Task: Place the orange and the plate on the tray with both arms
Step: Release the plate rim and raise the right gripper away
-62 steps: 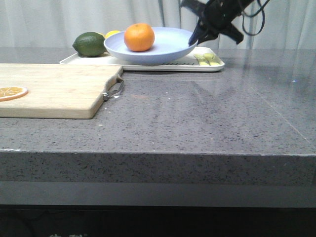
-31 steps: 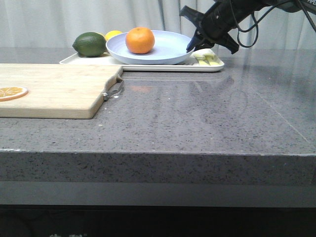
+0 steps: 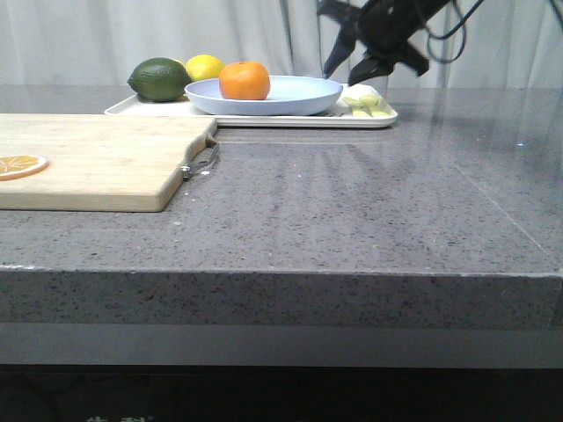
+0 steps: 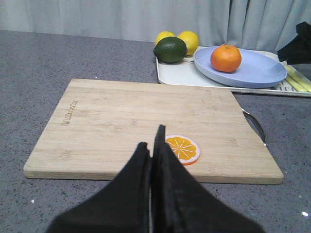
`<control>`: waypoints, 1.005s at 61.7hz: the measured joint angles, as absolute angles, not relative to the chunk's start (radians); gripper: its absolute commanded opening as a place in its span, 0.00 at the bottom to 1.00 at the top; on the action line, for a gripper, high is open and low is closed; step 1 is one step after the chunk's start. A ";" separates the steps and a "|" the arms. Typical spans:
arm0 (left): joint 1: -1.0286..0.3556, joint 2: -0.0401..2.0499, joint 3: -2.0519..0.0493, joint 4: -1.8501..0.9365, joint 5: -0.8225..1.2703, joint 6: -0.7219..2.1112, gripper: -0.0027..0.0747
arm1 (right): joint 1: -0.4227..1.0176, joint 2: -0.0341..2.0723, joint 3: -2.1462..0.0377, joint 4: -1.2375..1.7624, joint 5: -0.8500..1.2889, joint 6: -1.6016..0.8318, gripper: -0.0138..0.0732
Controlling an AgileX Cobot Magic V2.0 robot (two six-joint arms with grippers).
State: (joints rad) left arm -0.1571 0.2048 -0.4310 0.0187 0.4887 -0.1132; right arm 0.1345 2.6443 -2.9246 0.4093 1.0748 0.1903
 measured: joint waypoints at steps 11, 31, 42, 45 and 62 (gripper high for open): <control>-0.157 0.205 -0.431 0.019 0.489 -0.113 0.01 | 0.101 2.533 -2.931 0.268 1.244 0.201 0.31; -0.157 0.205 -0.431 0.019 0.489 -0.113 0.01 | 0.099 2.343 -2.936 0.209 1.267 0.168 0.09; -0.157 0.205 -0.431 0.019 0.489 -0.113 0.01 | 0.099 2.155 -2.879 0.208 1.267 0.134 0.09; -0.157 0.205 -0.431 0.019 0.489 -0.113 0.01 | 0.099 2.079 -2.818 0.208 1.267 0.114 0.09; -0.157 0.205 -0.427 0.019 0.489 -0.113 0.01 | 0.099 1.666 -2.252 0.139 1.267 0.000 0.09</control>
State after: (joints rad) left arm -0.1571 0.2048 -0.4273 0.0187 0.4887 -0.1132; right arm 0.0988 1.6657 -2.2518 0.1386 1.2670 0.0000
